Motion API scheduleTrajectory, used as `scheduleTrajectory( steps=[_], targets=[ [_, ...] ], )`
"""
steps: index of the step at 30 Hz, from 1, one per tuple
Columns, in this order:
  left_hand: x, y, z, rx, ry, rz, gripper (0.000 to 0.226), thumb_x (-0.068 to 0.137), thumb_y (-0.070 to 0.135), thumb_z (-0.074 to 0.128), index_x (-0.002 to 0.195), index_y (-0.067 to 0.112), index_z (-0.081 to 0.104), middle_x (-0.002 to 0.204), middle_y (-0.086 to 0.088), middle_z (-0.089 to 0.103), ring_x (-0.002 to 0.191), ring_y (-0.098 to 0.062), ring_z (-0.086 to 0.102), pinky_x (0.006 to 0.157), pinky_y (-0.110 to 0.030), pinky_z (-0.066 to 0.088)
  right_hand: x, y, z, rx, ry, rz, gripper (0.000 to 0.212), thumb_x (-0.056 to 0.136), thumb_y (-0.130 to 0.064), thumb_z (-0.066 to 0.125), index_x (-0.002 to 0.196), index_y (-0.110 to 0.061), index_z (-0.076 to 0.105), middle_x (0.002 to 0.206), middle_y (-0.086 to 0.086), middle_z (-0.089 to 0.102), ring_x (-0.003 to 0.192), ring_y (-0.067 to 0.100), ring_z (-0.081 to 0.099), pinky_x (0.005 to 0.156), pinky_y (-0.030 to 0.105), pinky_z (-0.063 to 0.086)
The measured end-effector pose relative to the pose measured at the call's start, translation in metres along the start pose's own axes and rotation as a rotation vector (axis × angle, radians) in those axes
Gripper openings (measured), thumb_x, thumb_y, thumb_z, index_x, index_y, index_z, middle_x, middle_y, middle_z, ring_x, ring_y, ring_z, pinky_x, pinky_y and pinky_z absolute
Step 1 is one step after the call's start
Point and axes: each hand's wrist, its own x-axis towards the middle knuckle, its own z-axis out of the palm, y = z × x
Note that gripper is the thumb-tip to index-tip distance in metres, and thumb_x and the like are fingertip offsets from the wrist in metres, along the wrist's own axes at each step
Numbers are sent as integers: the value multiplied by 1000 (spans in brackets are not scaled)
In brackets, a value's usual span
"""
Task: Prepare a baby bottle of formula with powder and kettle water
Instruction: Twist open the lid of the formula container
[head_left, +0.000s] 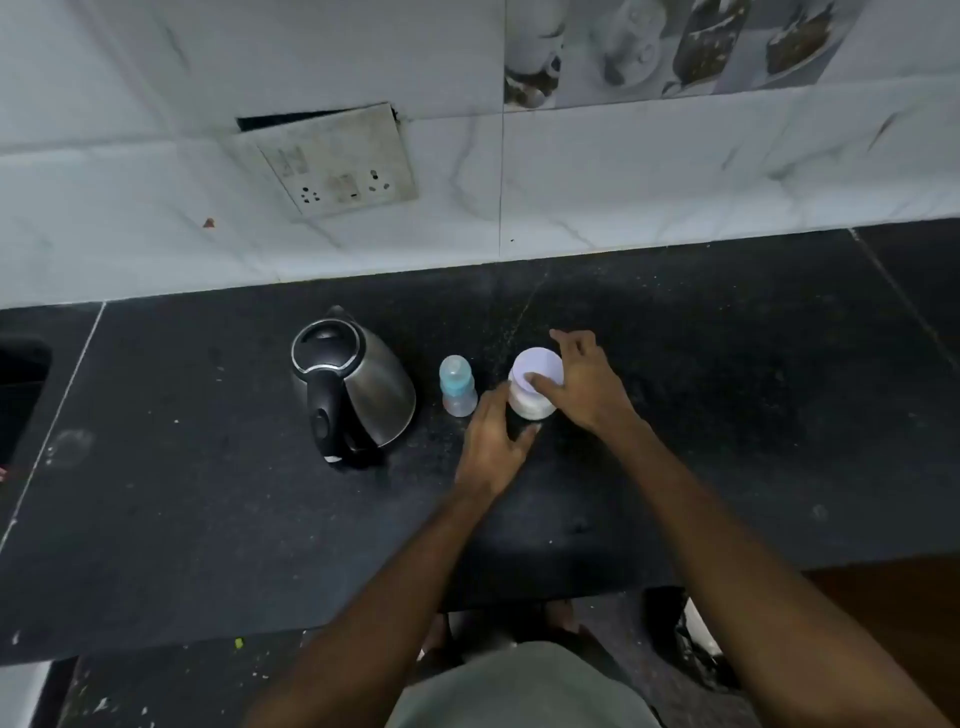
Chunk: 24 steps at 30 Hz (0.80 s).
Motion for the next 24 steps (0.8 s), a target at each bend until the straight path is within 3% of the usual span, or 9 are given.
scheduleTrajectory(
  steps=[2,5,7,9,12,16,20,24],
  targets=[
    [9,9,8,-8,83,-79,78,90,28,81,155,10,42,151,-6,53,138,-11,47,116,-27,39,5,-2,-5,3,-43,-1,78,95,-55,65,157,-17,36,154,13,36,136,36,44,104,51,48],
    [20,19,16,-30,90,-223,100,84,34,88,160,2,32,161,-12,41,149,-22,39,116,-22,27,13,-3,-8,-86,-119,-9,76,94,-60,63,153,-18,41,149,12,43,134,34,46,103,50,48],
    [30,14,21,-59,95,-242,103,74,42,93,155,5,40,153,-13,51,142,-26,48,119,-32,37,17,-6,-9,-147,-142,-5,77,91,-64,63,148,-16,46,143,11,47,130,34,49,98,49,48],
    [38,5,23,-94,88,-246,101,63,51,94,144,10,49,137,-7,61,126,-24,60,108,-45,52,19,-11,-11,-213,-163,-1,82,86,-69,65,145,-16,48,139,11,49,127,34,52,96,48,48],
    [41,3,24,-147,64,-253,96,58,49,97,139,18,55,127,4,65,115,-11,64,99,-39,57,22,-17,-9,-335,-158,-28,88,84,-73,64,146,-14,46,142,14,47,126,35,55,94,46,49],
    [40,1,25,-244,35,-225,95,62,46,98,144,23,55,133,9,68,121,-6,64,102,-28,55,27,-20,-7,-373,-167,-48,88,87,-71,62,147,-9,46,150,18,42,123,36,59,94,43,51],
    [44,-3,25,-251,59,-289,86,71,29,96,147,18,56,134,6,70,122,-10,66,106,-34,55,33,-24,-9,-359,-206,-44,87,87,-65,68,147,-6,46,152,20,40,122,38,60,94,43,51],
    [52,-1,25,-242,57,-360,78,67,22,98,136,16,63,120,5,75,110,-14,72,97,-37,60,36,-26,-11,-312,-235,-46,83,83,-58,75,141,-3,53,151,20,42,121,39,60,94,43,51]
  ],
)
